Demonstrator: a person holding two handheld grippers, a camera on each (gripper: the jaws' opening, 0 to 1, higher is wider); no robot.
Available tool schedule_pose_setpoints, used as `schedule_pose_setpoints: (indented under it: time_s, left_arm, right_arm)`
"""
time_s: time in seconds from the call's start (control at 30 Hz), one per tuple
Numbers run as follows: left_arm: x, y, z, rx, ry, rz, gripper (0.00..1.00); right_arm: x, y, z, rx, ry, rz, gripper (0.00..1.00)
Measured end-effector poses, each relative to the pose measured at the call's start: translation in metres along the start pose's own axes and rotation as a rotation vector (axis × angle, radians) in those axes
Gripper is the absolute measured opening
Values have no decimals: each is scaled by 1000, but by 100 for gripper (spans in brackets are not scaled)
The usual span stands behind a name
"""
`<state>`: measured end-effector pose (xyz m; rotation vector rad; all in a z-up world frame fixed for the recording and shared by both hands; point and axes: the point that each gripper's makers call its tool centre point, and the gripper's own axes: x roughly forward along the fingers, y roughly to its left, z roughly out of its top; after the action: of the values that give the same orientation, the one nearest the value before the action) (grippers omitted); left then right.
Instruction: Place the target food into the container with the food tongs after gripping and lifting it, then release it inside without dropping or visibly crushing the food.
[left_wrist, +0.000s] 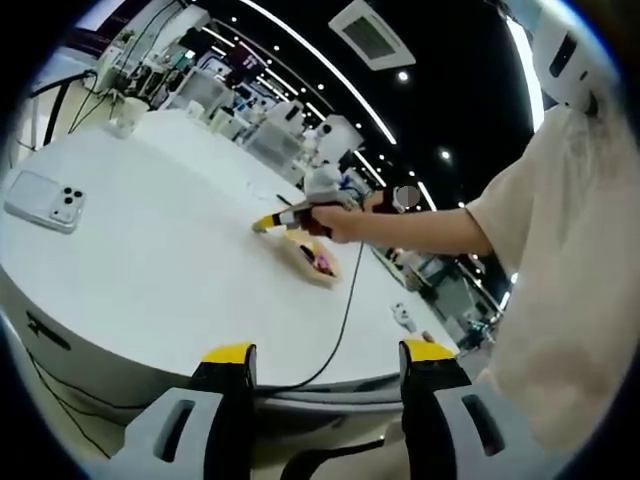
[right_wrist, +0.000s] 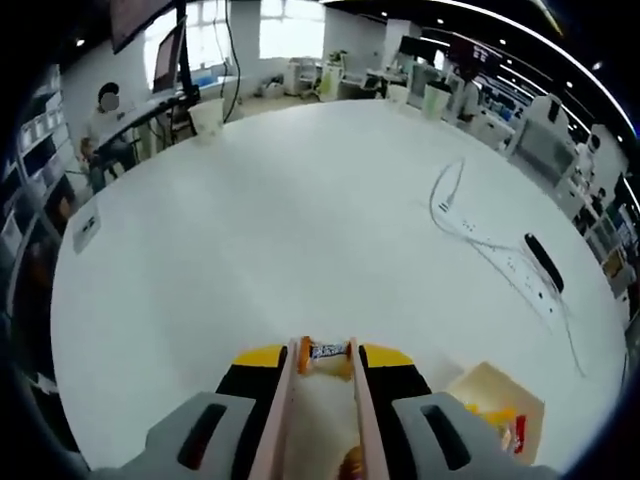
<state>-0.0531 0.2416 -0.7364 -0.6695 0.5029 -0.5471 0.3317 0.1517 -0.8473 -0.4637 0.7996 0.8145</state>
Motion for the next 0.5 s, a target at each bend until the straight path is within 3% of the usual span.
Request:
schedule_pose_setpoints:
  time_s: [0.23, 0.5]
  left_arm:
    - [-1, 1, -2, -6, 0, 6, 57]
    - [0, 0, -1, 0, -1, 3, 57]
  right_arm:
    - [-1, -3, -2, 64, -13, -1, 28]
    - [-1, -7, 8, 35, -62, -27, 29]
